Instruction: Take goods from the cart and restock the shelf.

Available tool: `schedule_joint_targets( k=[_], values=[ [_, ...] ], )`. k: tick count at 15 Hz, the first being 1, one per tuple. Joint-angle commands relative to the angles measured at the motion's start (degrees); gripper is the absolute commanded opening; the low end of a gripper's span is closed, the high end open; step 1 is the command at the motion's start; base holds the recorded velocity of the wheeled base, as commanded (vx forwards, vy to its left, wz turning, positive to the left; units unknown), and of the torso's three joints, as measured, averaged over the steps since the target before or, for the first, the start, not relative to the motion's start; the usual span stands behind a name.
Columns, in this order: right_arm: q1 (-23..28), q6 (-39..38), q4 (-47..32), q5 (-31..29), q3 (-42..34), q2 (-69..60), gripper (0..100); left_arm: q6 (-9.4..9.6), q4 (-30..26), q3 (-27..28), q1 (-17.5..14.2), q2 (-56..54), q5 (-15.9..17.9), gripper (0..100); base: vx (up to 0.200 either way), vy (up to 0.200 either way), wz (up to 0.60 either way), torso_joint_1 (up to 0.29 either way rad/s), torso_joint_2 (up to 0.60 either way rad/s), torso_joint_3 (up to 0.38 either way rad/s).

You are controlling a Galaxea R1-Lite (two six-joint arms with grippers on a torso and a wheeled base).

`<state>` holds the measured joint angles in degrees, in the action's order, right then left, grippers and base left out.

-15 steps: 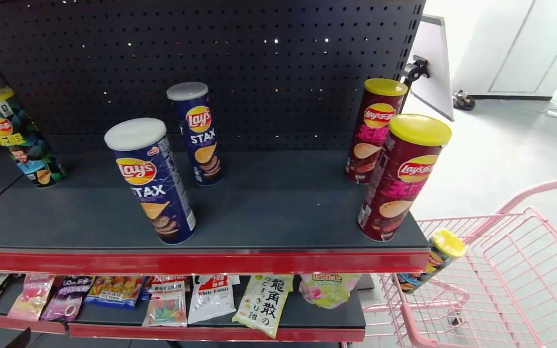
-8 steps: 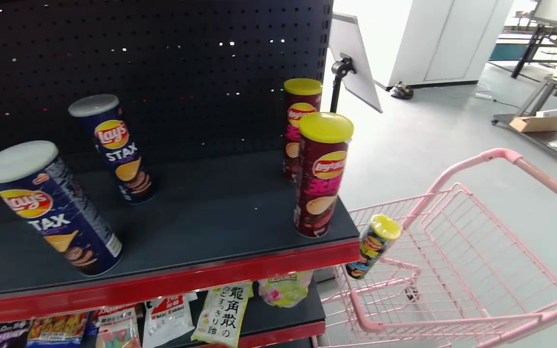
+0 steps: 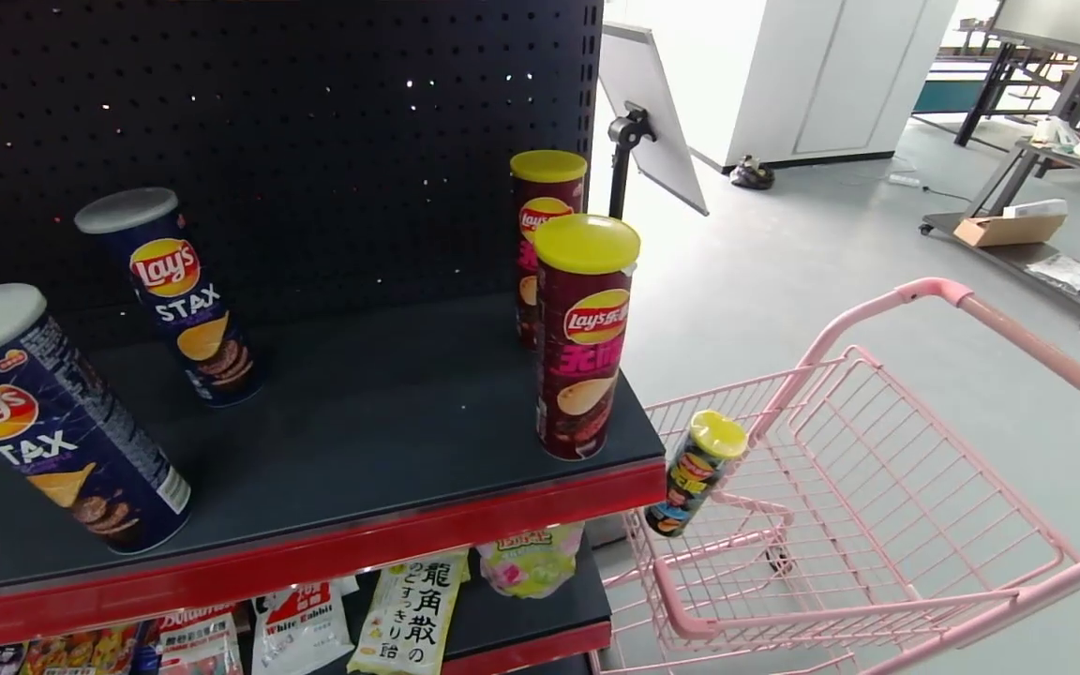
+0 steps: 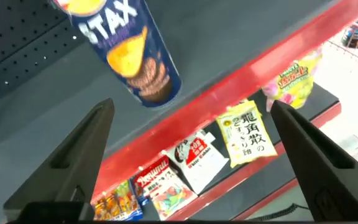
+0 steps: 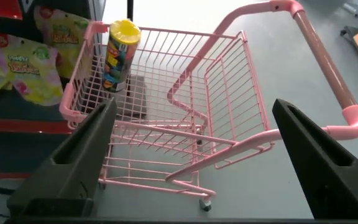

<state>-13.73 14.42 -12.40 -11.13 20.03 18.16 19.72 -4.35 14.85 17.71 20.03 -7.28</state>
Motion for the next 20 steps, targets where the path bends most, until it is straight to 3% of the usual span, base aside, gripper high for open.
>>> schedule_joint_targets(
  k=[1,9,18,20],
  values=[
    [0.02,0.08,0.09,-0.03,-0.52,-0.32,100,0.05,0.05,-1.14,-0.05,-3.24,0.33,100,0.000,0.000,0.00,-0.139,0.33,0.193],
    [0.02,0.08,0.09,-0.74,-2.10,-1.64,100,0.23,-0.04,-2.98,-0.05,-5.70,0.25,100,0.000,0.000,0.00,-0.146,0.39,0.245],
    [0.02,0.08,0.01,-0.82,-3.33,-2.08,100,0.14,0.05,-3.95,-0.05,-7.37,0.25,100,0.000,0.000,0.00,-0.160,0.53,0.369],
    [-0.07,0.26,0.01,-3.28,-4.12,-1.90,100,0.14,0.05,-4.04,-0.05,-7.81,0.25,100,0.000,0.000,0.00,-0.076,0.29,0.222]
  ],
)
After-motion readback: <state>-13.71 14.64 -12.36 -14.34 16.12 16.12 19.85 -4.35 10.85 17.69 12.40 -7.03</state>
